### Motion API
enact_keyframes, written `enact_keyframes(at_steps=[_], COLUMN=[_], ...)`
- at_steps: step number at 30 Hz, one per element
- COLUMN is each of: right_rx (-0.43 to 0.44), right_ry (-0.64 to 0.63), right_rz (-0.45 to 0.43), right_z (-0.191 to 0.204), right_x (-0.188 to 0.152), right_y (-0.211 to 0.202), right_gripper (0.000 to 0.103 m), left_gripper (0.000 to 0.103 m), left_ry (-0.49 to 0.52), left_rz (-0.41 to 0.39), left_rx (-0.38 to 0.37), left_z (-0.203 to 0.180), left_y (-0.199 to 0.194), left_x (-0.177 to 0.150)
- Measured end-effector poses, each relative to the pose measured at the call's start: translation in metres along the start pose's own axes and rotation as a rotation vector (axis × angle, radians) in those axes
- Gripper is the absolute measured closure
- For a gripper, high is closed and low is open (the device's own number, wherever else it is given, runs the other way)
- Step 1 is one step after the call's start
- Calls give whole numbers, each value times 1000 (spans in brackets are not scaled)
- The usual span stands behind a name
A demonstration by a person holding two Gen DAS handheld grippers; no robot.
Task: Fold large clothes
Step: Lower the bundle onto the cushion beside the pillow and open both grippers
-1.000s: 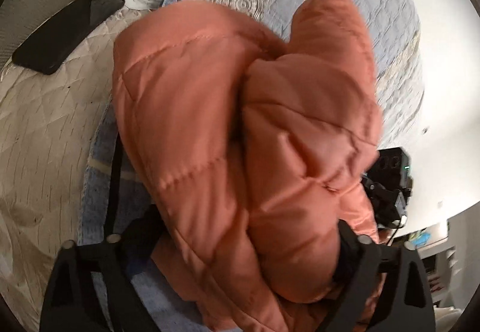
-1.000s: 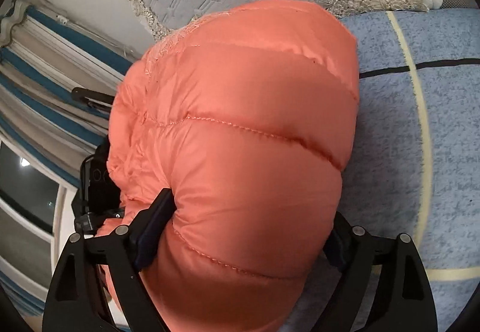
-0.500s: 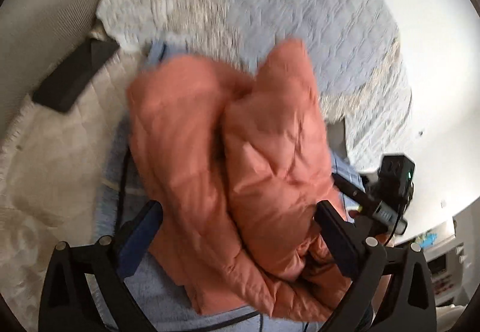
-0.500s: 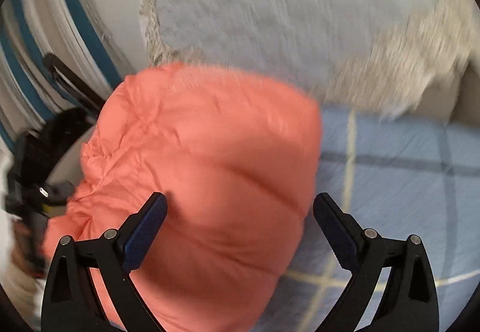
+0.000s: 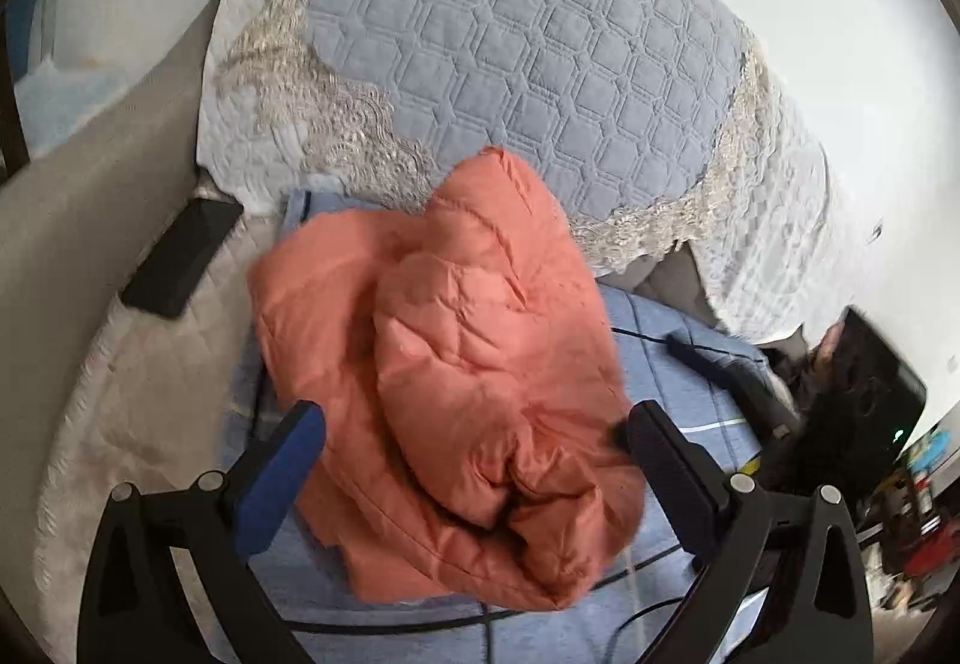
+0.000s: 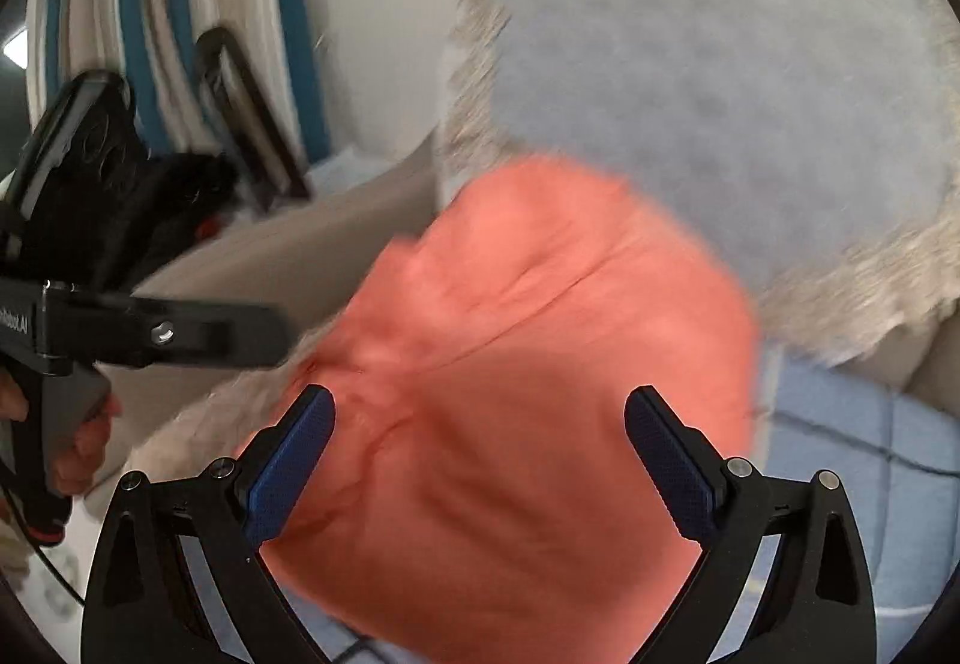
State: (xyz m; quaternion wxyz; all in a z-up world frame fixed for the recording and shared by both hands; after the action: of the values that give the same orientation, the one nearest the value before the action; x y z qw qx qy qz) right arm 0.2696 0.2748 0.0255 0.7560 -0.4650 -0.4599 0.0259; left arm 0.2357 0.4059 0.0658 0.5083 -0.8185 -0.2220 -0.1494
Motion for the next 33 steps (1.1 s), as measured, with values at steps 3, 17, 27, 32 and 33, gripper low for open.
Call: enact_keyframes(at_steps=[3,17,27,32,33], right_rx=[-23,-93,-132,-201,-234], right_ry=[-30,-47,33,138,145], right_rz=[68,112,2,18,26], right_z=[11,21,23,12,11], right_x=[-10,-11,-31,-64,-73], right_y=[32,33,-53,-74,-79], right_gripper=[9,8,7,7,7], left_gripper=[1,1,1,1,1], left_ry=[2,-133,-72,-44,-39], left_rz=[7,-4,-2,15,17], left_rx=[74,100,183,217,234], left_z=[15,64,23,-1,-4], left_y=[11,3,-7,-3,-2], left_x=[-5,-49,-82,-106,-110])
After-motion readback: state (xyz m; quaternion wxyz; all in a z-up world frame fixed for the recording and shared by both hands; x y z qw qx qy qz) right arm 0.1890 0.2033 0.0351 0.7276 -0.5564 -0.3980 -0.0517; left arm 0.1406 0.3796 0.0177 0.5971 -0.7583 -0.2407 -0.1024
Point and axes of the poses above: each gripper's, at about its wrist camera, not at the fingertips, and y roughly the way its jaws point, z to its left, x to its top, the point moved 6 cm from there along y, roughly the way its jaws point, and after that the axes turned 10 degrees about z, right-handed, at the moved point
